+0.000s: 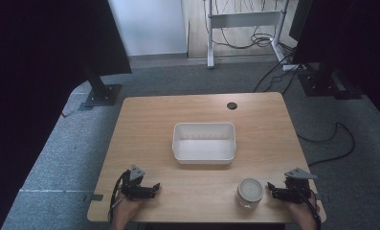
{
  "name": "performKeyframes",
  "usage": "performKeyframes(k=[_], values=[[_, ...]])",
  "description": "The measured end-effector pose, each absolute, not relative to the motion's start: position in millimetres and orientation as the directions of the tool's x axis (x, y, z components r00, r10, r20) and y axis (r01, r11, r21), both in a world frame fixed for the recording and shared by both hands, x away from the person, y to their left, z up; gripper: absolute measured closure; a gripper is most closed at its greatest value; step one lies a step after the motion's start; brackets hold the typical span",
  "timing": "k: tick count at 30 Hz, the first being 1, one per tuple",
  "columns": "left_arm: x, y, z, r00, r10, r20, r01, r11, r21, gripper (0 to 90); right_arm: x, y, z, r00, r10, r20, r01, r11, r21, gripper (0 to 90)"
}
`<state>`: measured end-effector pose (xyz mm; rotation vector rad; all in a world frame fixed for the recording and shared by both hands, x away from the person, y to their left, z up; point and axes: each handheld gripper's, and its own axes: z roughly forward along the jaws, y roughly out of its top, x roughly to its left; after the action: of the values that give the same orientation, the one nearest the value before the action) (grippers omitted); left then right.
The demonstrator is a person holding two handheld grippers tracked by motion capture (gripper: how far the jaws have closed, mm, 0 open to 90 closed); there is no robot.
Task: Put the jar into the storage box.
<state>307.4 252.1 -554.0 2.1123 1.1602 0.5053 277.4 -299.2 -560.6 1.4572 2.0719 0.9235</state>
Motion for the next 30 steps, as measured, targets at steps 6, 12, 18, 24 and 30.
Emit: performKeyframes(k=[6,12,18,24,30], values=[[307.3,251.9,-554.1,0.527,0.85,0.017,0.592,-0.381,0.711,2.7,276.6,-300.5,-560.5,-0.368,0.93,0.022,0.638,0.235,0.733,10.3],[307.3,252.0,-554.1,0.526,0.85,0.017,0.592,-0.38,0.711,2.7,276.6,-301.7,-560.5,-0.38,0.925,0.022,0.635,0.244,0.733,10.3],[307.3,252.0,-554.1,0.525,0.851,0.017,0.592,-0.38,0.711,2.8,276.4,-301.8,-560.5,-0.38,0.925,0.021,0.635,0.244,0.733,10.2],[307.3,252.0,-554.1,0.525,0.851,0.017,0.592,-0.379,0.711,2.8,275.4,-302.5,-559.4,-0.36,0.933,0.015,0.646,0.238,0.725,7.2],[307.2,252.0,-554.1,0.524,0.852,0.017,0.593,-0.379,0.711,2.9,272.0,-302.8,-552.5,-0.353,0.935,0.037,0.637,0.211,0.741,6.5]])
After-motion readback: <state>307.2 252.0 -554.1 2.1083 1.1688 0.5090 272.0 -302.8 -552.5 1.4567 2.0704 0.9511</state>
